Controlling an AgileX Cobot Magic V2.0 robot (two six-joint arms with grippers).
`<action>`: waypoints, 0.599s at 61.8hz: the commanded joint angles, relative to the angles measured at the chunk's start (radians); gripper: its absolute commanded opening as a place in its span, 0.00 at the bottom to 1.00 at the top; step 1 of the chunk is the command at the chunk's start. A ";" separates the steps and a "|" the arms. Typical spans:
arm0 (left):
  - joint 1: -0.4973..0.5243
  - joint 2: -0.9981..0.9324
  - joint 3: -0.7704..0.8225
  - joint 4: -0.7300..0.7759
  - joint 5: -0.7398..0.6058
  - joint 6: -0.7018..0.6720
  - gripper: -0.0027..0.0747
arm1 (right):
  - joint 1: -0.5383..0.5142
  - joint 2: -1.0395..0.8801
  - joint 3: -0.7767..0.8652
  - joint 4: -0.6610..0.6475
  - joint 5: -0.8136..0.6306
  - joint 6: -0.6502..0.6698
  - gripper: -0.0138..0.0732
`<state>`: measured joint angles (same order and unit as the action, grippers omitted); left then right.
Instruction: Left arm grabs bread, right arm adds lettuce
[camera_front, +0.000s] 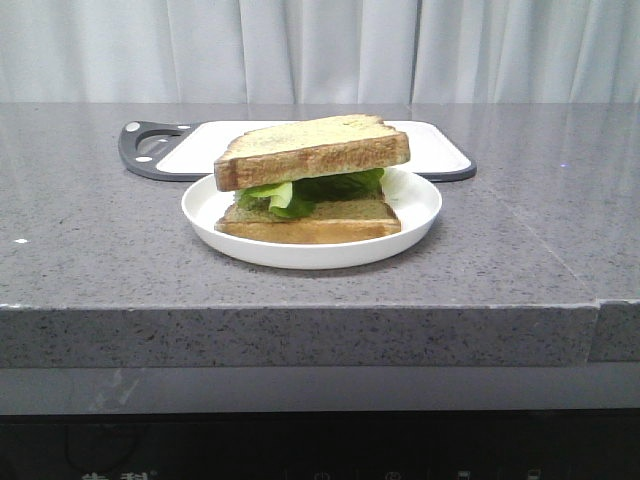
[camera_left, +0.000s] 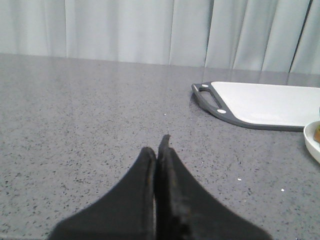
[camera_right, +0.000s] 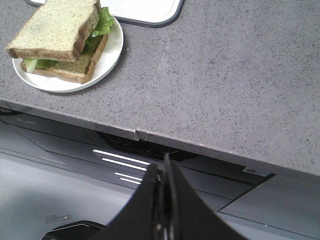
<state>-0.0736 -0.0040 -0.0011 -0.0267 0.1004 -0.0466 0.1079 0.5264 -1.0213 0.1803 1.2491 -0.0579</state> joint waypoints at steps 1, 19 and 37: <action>0.003 -0.023 0.000 -0.008 -0.159 -0.004 0.01 | -0.004 0.007 -0.028 -0.001 -0.055 0.000 0.02; 0.003 -0.019 0.010 -0.008 -0.215 -0.004 0.01 | -0.004 0.008 -0.028 -0.001 -0.050 0.000 0.02; 0.003 -0.019 0.010 -0.008 -0.215 -0.004 0.01 | -0.004 0.008 -0.028 -0.001 -0.049 0.000 0.02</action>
<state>-0.0736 -0.0037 0.0039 -0.0286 -0.0315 -0.0466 0.1079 0.5264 -1.0213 0.1803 1.2530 -0.0579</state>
